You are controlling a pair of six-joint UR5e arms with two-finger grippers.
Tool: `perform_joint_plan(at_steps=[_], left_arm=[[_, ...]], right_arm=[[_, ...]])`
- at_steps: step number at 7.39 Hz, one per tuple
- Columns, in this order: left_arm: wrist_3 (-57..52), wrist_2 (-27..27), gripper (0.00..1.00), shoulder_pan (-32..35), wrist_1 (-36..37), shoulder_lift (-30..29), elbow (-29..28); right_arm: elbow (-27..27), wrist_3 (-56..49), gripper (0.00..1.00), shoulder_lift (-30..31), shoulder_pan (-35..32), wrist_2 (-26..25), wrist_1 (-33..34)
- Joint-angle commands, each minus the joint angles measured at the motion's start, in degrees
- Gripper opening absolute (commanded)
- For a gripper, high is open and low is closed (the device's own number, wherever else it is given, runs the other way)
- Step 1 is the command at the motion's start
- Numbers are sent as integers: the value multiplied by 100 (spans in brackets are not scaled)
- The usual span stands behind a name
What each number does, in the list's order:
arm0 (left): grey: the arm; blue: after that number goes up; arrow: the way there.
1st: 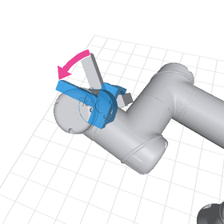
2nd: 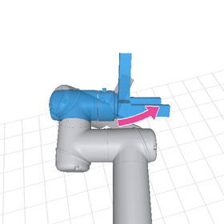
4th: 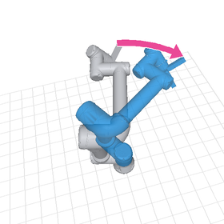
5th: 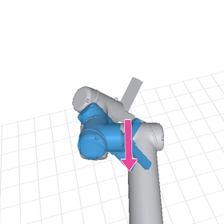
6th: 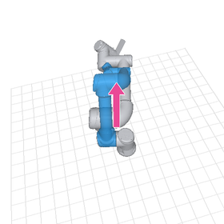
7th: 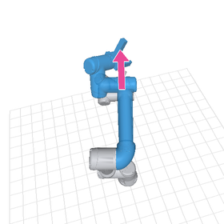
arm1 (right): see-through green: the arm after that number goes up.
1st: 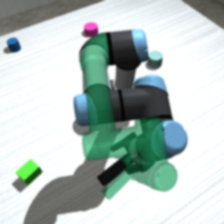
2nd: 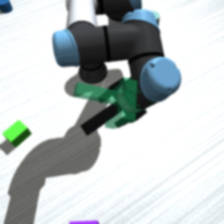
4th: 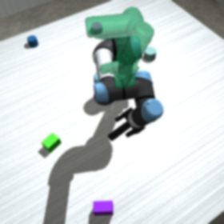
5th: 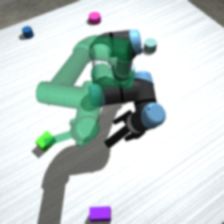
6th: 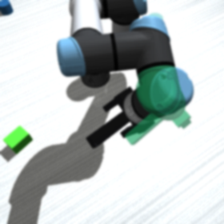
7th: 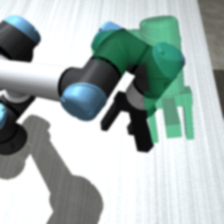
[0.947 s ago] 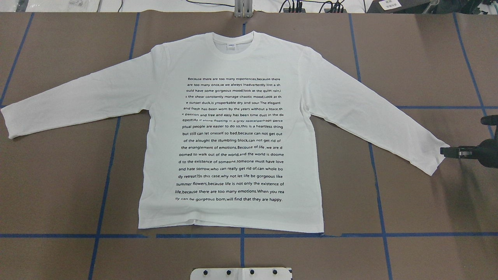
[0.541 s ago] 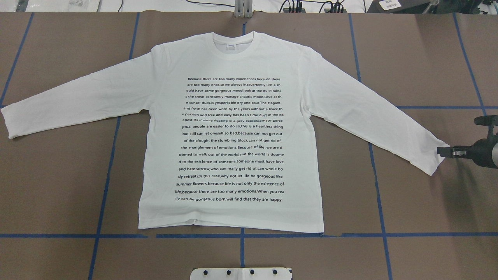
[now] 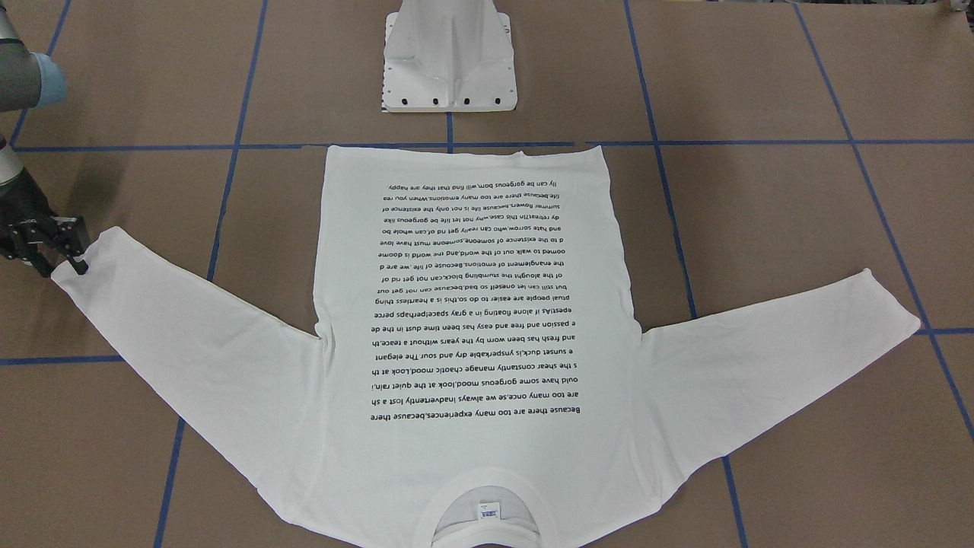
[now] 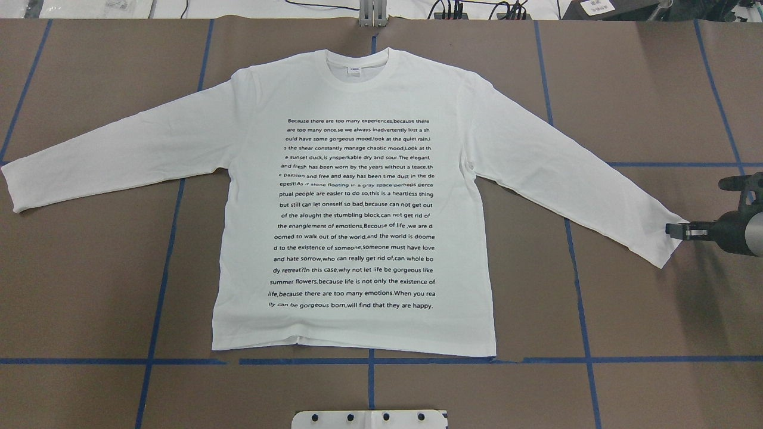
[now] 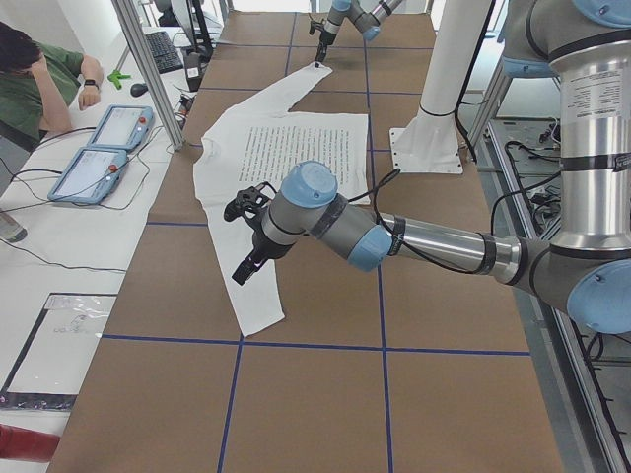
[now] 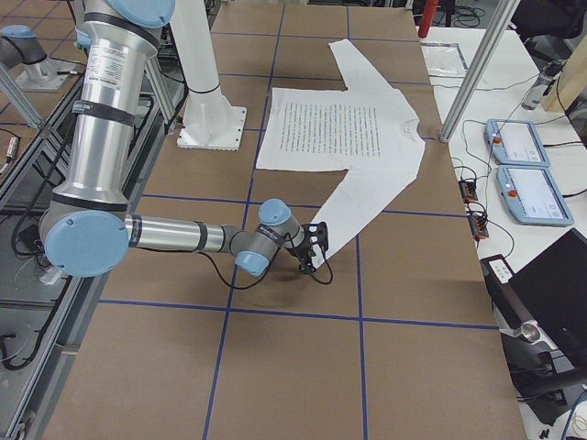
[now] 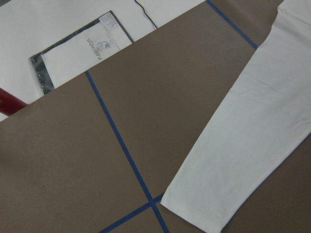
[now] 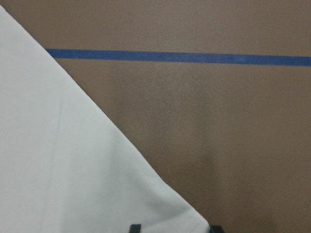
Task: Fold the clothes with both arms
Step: 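Move the right gripper to the sleeve cuff nearest it and grasp it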
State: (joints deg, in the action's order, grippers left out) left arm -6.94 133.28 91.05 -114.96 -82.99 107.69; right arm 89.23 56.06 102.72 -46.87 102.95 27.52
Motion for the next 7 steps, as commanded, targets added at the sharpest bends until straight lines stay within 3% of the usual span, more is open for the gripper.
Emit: perform_joint_plan(at_steps=[1,4,5,7], left_arm=[[0,242,100,0,0,28,-2],[9,242,100,0,0,28,-2],[9,242,100,0,0,28,-2],[9,242,100,0,0,28,-11]], right_arm=[[129,-16,0,20,-15,49,-1],[419,-25,0,64,-85,120,42],[803,-25,0,12,-285,303,539],[2399,-25,0,-407,-427,366,3009]])
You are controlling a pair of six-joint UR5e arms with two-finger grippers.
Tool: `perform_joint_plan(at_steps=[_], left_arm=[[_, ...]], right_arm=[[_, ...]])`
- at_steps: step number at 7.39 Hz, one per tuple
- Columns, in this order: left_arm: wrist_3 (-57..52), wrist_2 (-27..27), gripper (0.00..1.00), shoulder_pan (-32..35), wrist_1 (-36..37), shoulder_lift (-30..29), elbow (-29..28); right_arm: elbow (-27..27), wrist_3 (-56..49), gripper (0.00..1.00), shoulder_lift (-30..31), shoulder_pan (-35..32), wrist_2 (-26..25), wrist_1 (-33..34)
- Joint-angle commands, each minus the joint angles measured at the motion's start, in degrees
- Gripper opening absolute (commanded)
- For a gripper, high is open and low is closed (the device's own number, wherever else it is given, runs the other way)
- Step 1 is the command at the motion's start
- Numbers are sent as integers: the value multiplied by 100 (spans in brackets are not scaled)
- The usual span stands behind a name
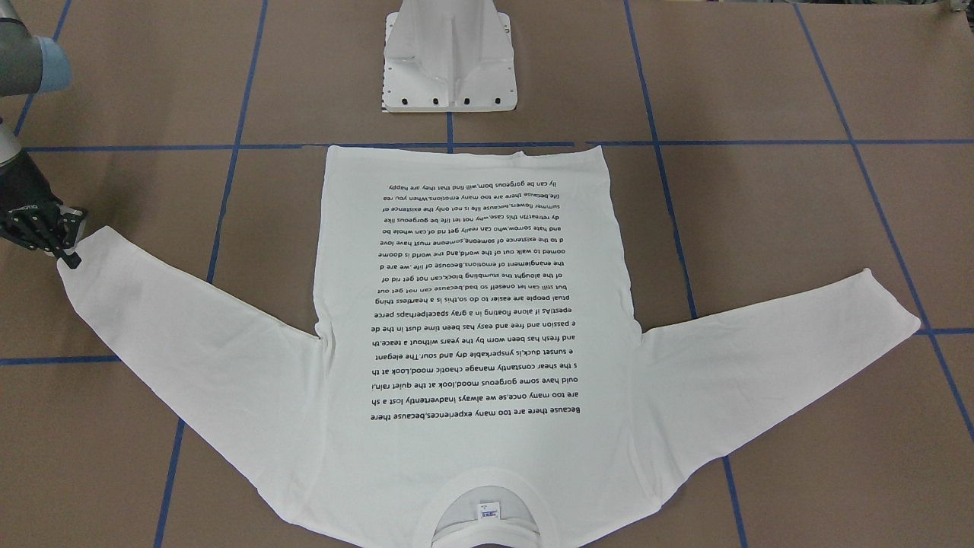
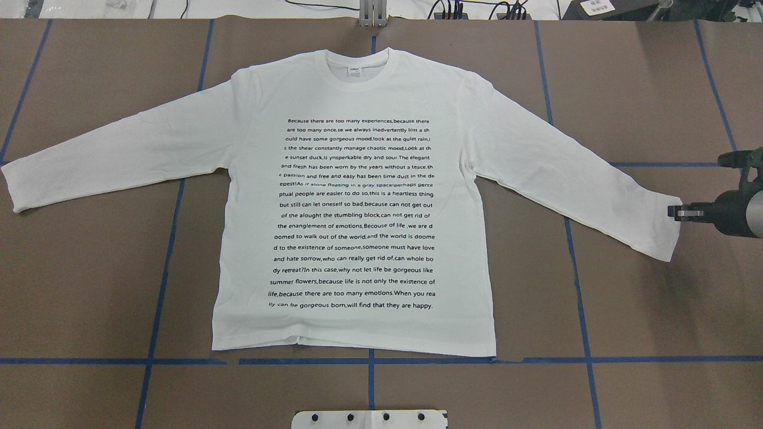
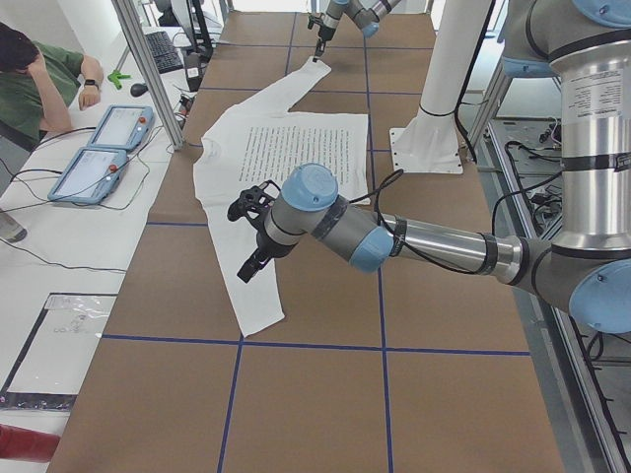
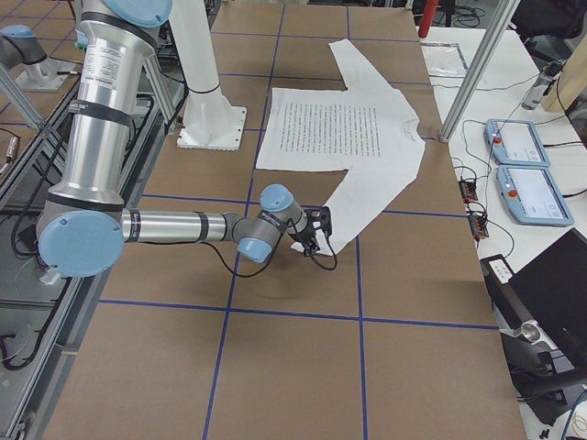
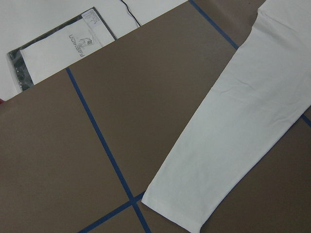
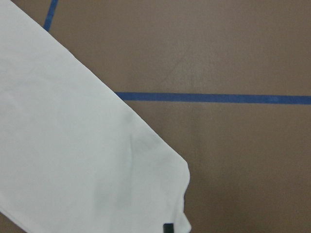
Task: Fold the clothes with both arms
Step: 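Lift the sleeve with the right gripper and fold it across the chest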
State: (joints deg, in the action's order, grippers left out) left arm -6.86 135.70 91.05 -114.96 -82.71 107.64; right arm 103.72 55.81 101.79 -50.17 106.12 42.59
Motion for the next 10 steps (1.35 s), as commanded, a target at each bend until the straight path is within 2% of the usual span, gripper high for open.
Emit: perform_joint_plan(at_steps=[1,2,3,4,6,7,8,9,10], left_arm=[[0,0,100,-9,0,0,-6],[0,0,100,0,0,0,-6],[0,0,100,-9,0,0,-6],[9,0,100,0,0,0,-15],[9,0,100,-9,0,-9,-59],[18,-9,100,-9,0,-9,-68],[18,-9,100,-9,0,-9,-77],[18,-9,100,-9,0,-26,-155],[18,0,100,-9,0,-52,-234]], right_arm=[[1296,17,0,-1118,-107,6,2830],[1326,26,0,-2274,-98,-56,4261],[1083,35,0,-3539,32,-213,5563],[637,61,0,-4465,120,-415,6159],[-417,603,0,-5759,314,-539,6148],[-1180,763,0,-6523,358,-583,6095],[-2118,999,0,-7062,437,-697,5277],[-3146,1376,0,-7424,734,-1107,3946],[-4052,1615,0,-7819,1172,-1729,3472]])
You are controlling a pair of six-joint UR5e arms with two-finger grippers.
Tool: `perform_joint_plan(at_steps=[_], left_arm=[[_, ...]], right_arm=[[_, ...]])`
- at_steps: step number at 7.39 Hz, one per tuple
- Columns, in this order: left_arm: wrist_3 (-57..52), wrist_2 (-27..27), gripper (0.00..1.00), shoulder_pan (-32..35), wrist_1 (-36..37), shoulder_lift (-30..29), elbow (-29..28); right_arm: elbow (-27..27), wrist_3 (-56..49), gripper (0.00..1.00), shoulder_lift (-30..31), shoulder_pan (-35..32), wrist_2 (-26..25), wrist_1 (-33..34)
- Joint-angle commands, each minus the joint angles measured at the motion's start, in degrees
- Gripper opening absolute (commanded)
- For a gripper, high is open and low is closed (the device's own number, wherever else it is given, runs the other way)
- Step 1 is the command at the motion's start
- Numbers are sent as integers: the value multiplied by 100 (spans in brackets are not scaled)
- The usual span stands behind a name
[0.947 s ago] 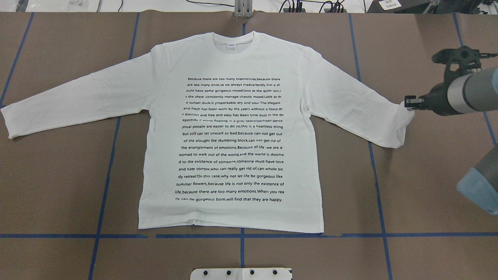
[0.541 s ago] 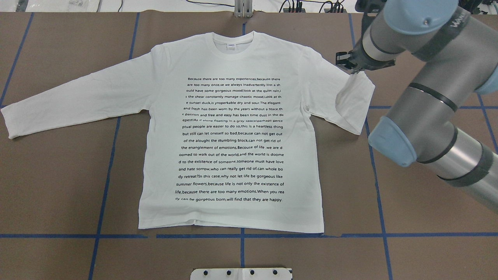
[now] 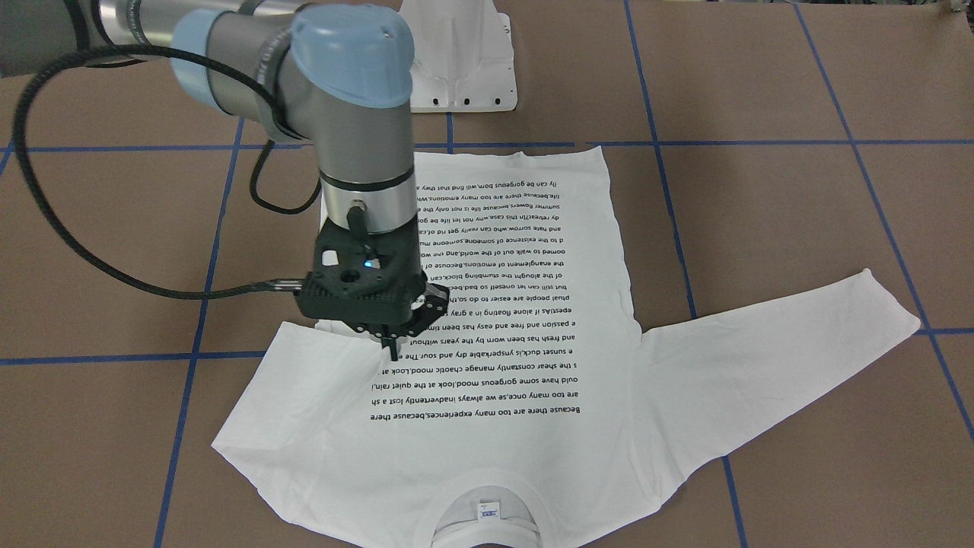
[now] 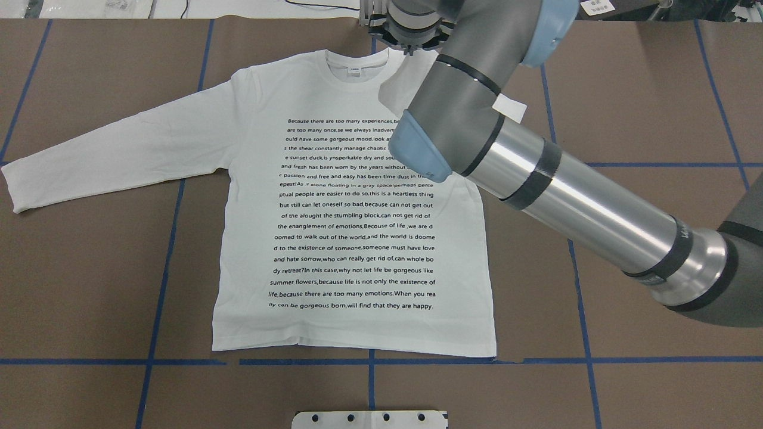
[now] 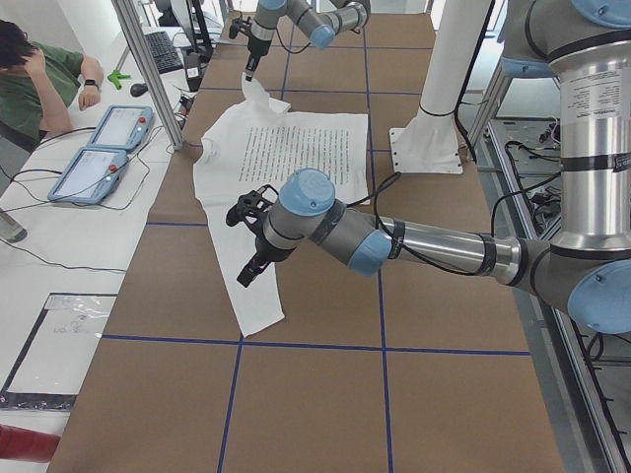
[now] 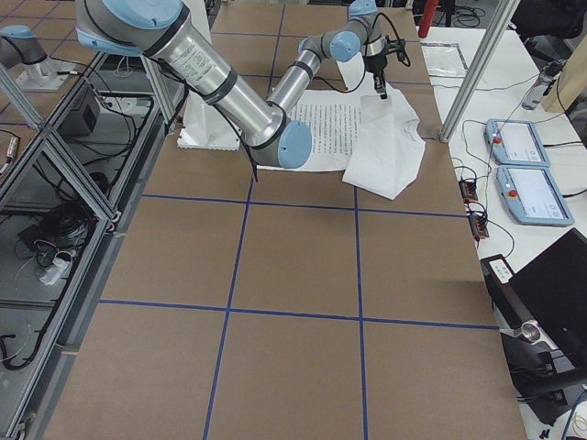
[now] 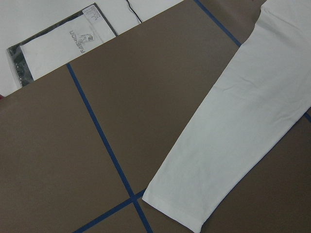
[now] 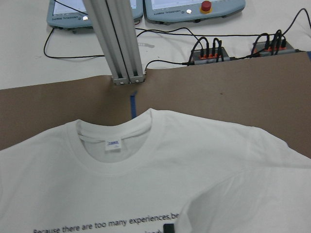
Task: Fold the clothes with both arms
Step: 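Lift the sleeve with the right gripper and fold it across the chest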
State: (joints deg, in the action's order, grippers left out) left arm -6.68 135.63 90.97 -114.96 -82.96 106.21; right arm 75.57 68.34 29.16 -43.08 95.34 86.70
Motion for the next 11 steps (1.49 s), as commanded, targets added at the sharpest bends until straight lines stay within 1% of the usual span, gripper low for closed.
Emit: perform_joint_plan(at_steps=[1,2,3,4,5,7,8,9,10,11], left_arm=[[0,7,100,0,0,-27,-100],[0,7,100,0,0,-18,-100],[0,7,100,0,0,-9,-100],[0,7,100,0,0,-1,-109],[0,7,100,0,0,-9,-126],[9,-2,100,0,-26,-18,-127],[18,-2,100,0,-27,-18,-127],[18,-2,100,0,-27,-18,-127],[18,-2,100,0,-27,-18,-127],[18,-2,100,0,-27,-18,-127]], right_arm=[[-1499,451,0,-700,806,-1118,-987],[-1545,478,0,-797,984,-1149,-1005],[-1859,652,0,-1033,1055,-1175,-1136],[-2184,724,0,-1192,1108,-1262,-1459],[-2205,750,0,-1237,1143,-1324,-1602],[-2327,847,0,-1343,1179,-1325,-1603],[-2328,1091,10,-1404,1179,-1316,-1603],[-2328,1172,97,-1422,1179,-1316,-1586],[-2345,1207,99,-1544,1179,-1290,-1542],[-2354,1225,99,-1771,1179,-1281,-1176]])
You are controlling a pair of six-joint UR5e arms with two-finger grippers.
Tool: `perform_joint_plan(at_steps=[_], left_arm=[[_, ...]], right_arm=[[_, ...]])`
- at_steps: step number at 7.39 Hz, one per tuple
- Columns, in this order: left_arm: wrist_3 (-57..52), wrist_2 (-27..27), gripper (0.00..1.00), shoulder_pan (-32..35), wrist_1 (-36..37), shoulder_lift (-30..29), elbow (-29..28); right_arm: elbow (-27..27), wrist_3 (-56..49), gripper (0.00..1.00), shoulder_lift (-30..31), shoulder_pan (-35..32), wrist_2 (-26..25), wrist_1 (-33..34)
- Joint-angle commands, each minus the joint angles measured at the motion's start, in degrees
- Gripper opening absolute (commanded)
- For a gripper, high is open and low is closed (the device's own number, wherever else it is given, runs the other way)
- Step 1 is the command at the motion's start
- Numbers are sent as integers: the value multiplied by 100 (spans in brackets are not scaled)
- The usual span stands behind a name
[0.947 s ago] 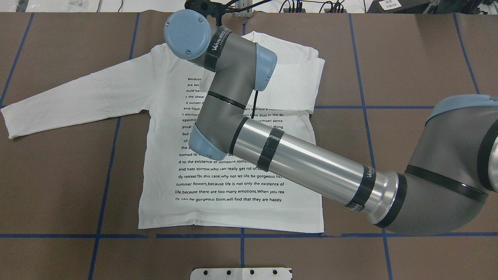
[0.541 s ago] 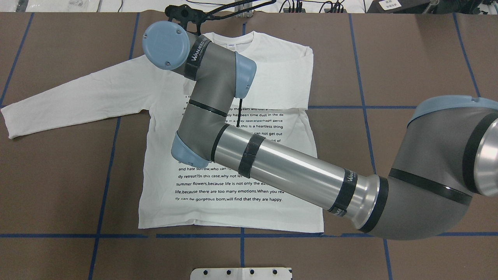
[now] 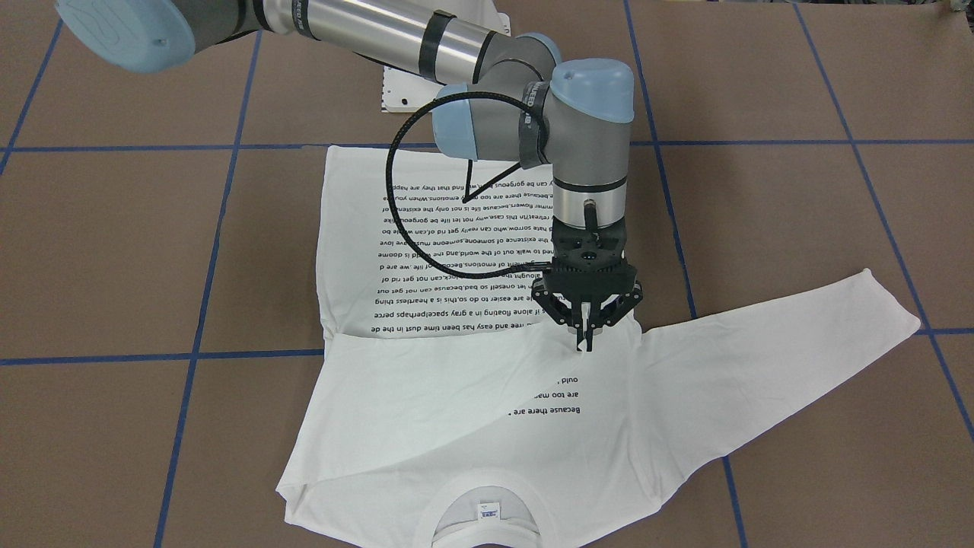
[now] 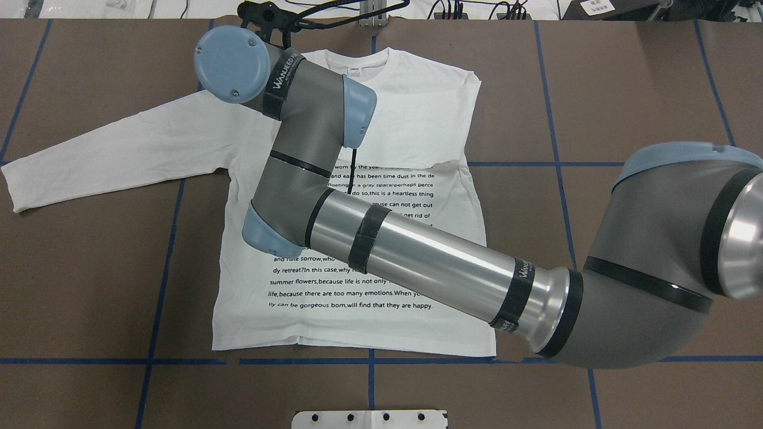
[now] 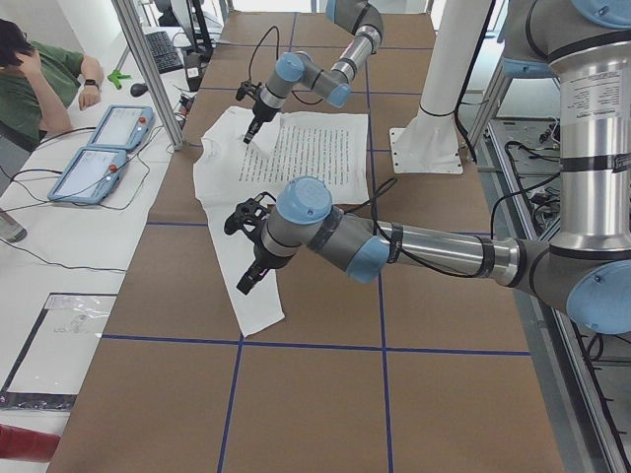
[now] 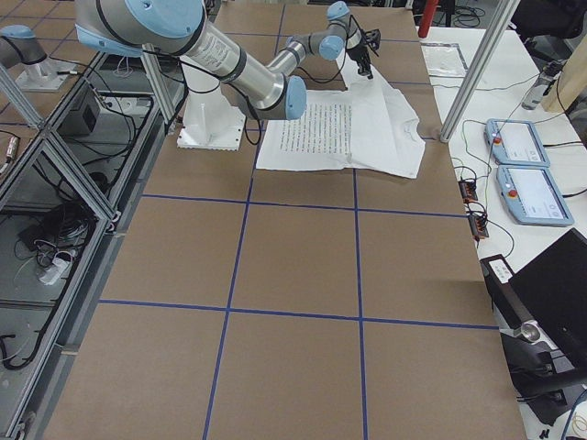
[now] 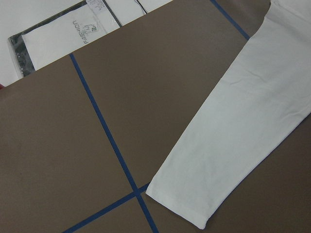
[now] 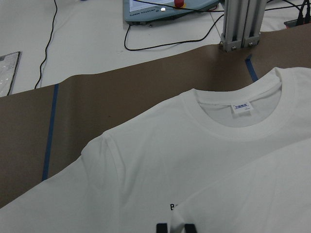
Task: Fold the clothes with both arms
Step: 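Lift the sleeve with the right gripper and fold it across the chest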
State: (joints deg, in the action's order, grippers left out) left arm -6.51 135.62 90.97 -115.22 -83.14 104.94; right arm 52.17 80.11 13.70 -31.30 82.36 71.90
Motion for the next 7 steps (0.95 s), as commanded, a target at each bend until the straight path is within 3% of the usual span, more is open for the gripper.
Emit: perform_joint_plan(at_steps=[1,3,5,6,7], left_arm=[[0,0,100,0,0,0,0],[18,0,100,0,0,-17,0],[27,9,100,-9,-245,-350,-288],[18,-9,100,-26,-690,-456,-543],[27,0,100,-183,-1626,-405,-971]], right_arm=[[-14,57,99,-341,1,34,568],[-14,49,99,-333,-78,322,710],[195,-91,99,-263,-664,1399,1490],[684,-466,99,24,-989,1875,1920],[1820,-914,99,828,-1349,2149,2368]])
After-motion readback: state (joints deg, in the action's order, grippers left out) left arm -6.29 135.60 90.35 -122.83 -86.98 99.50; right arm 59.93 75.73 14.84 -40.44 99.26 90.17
